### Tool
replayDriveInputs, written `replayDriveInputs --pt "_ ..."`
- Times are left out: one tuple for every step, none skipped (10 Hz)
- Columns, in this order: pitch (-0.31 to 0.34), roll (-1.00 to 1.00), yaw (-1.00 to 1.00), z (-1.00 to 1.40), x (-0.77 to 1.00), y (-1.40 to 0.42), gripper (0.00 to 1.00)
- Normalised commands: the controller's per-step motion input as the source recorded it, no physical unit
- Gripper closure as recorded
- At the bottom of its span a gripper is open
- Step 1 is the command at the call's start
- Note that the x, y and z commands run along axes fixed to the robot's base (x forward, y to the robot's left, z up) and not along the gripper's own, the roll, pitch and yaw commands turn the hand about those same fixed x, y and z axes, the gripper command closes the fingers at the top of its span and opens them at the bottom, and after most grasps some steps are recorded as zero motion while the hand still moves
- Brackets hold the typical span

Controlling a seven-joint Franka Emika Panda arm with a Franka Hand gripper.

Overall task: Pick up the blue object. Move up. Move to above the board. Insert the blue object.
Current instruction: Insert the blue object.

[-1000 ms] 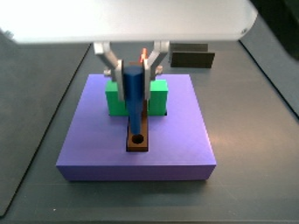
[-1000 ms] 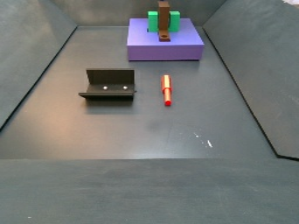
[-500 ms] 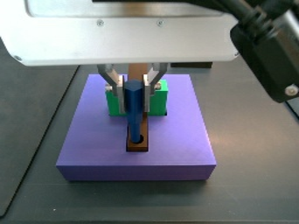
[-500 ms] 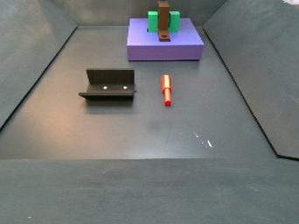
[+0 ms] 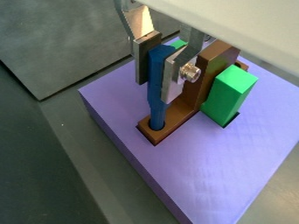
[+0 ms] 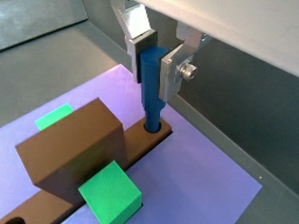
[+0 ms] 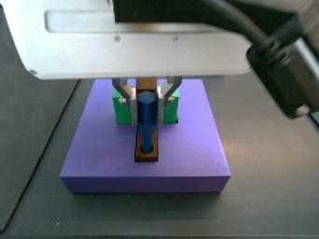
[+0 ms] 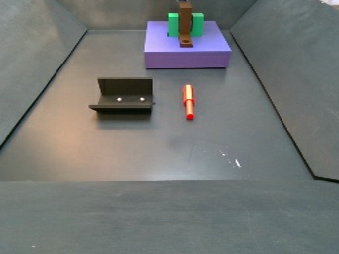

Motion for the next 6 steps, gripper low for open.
replayDriveInputs --pt "0.0 0.13 0.14 -0.23 0.0 0.0 1.0" --pt "-0.01 0.05 0.13 -0.3 0.03 0.0 1.0" --pt "-0.033 0.0 0.04 -0.37 0.0 -0.06 1.0" --pt "-0.029 -0.01 0.01 -0.4 0.07 -0.09 1.0" --pt "-0.027 -0.01 0.02 -0.42 0.18 -0.08 1.0" --pt "-0.039 0.0 0.03 -0.42 0.15 0.0 1.0"
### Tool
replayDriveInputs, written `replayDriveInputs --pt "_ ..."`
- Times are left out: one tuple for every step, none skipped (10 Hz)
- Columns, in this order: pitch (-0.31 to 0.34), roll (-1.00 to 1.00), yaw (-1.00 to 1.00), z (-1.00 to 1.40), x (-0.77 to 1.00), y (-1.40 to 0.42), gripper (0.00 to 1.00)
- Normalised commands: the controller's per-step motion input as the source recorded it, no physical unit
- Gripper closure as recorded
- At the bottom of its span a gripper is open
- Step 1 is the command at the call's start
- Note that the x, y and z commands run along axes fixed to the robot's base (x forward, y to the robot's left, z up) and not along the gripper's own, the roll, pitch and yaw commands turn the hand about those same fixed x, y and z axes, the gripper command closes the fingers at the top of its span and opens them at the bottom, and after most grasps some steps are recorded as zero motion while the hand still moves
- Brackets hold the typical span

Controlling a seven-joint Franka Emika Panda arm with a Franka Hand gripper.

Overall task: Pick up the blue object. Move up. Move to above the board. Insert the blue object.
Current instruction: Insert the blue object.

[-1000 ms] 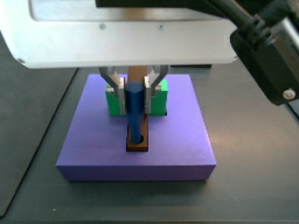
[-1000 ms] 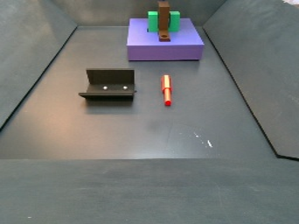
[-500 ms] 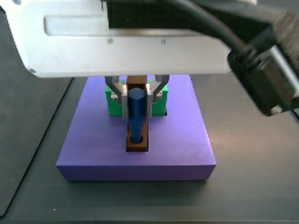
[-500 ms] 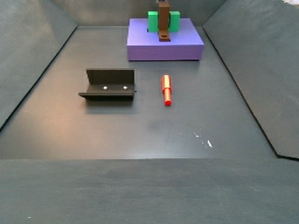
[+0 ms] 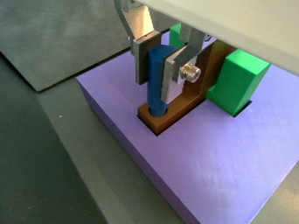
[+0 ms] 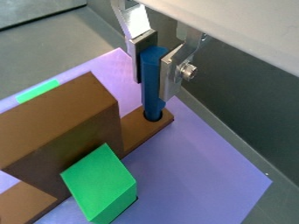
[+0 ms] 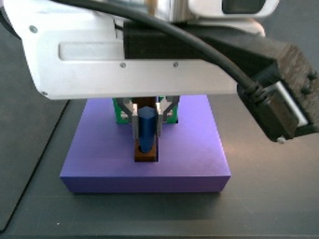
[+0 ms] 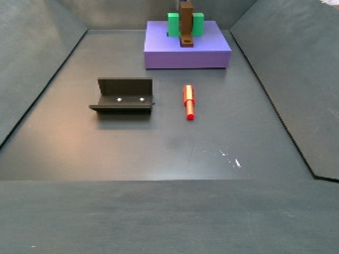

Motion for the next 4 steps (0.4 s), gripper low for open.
replayDriveInputs --pt "-0.041 0.0 0.04 -0.44 0.13 0.0 1.0" --pt "0.0 0.02 0.01 -0.37 0.14 0.0 1.0" --pt "-0.027 0.01 0.0 -0.36 0.0 0.0 1.0" --pt "0.0 0.0 0.0 0.0 0.0 0.0 1.0"
